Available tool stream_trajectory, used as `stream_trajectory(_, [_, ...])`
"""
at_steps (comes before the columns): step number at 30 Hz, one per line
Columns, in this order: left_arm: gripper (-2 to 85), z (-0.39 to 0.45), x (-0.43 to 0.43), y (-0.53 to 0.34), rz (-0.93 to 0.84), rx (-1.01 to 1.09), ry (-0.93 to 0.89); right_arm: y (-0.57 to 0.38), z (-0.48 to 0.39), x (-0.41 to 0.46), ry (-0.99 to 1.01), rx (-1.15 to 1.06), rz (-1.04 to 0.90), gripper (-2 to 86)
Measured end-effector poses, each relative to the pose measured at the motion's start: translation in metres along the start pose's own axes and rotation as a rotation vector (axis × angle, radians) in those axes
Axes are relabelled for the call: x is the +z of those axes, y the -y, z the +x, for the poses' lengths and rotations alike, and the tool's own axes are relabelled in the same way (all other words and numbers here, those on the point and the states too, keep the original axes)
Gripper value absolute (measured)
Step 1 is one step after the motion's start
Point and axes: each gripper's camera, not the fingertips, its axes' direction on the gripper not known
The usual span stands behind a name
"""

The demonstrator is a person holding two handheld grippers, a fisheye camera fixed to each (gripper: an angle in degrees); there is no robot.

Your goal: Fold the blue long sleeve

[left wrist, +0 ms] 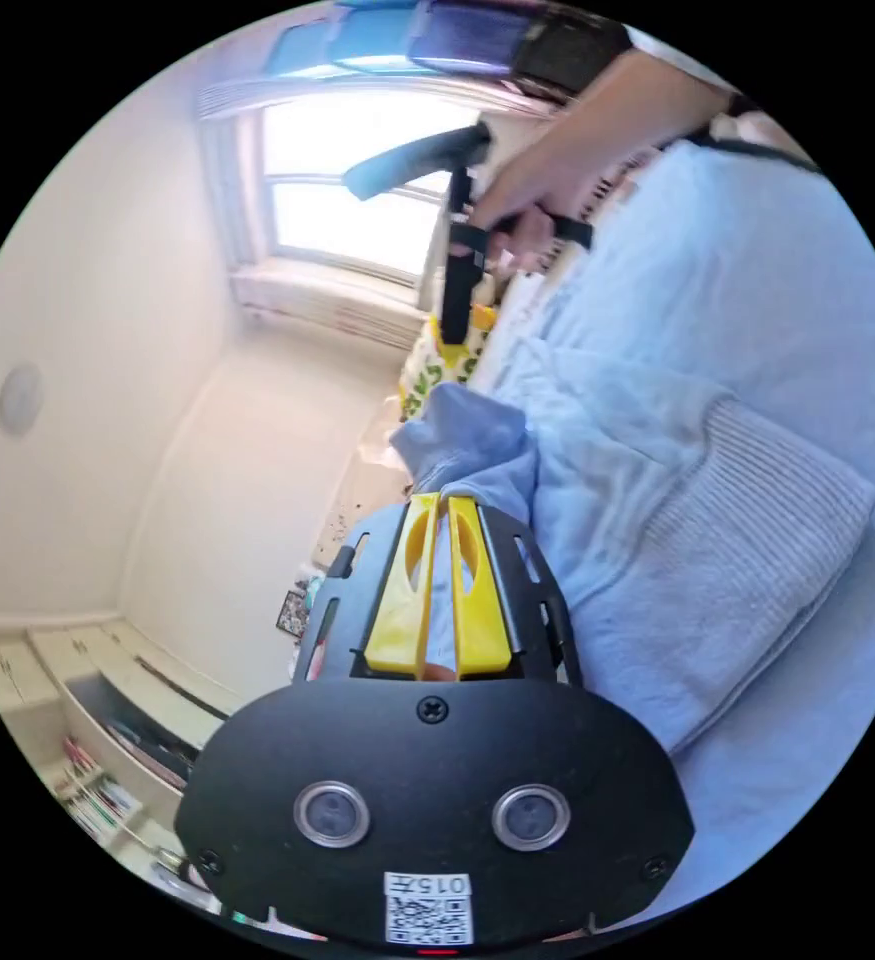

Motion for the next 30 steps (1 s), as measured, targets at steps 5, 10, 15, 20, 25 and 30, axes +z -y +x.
stream_trajectory(5, [0.6, -0.006, -0.001, -0.014, 0.019, 0.002, 0.049, -0.018, 0.003, -0.007, 0.192, -0.078, -0.013, 10.2])
stream_trajectory(10, [0.8, -0.012, -0.002, -0.037, 0.047, 0.033, 0.091, 0.005, -0.042, -0.005, 0.223, -0.302, -0.070, 16.9])
stream_trajectory(15, [2.1, -0.048, 0.014, -0.080, -0.021, -0.095, 0.004, 0.009, -0.066, 0.012, 0.224, -0.461, -0.169, 6.4])
stream_trajectory(20, [4.6, -0.122, 0.031, -0.166, -0.121, -0.501, 0.001, -0.011, -0.041, -0.048, -0.004, -0.411, -0.053, 2.1])
stream_trajectory(25, [9.2, -0.159, 0.079, -0.266, -0.352, -0.786, -0.133, -0.047, -0.022, -0.124, -0.134, -0.378, 0.035, 1.5])
stream_trajectory(30, [11.8, -0.162, 0.114, -0.326, -0.408, -0.882, -0.269, -0.093, -0.018, -0.164, -0.144, -0.349, 0.037, 1.2])
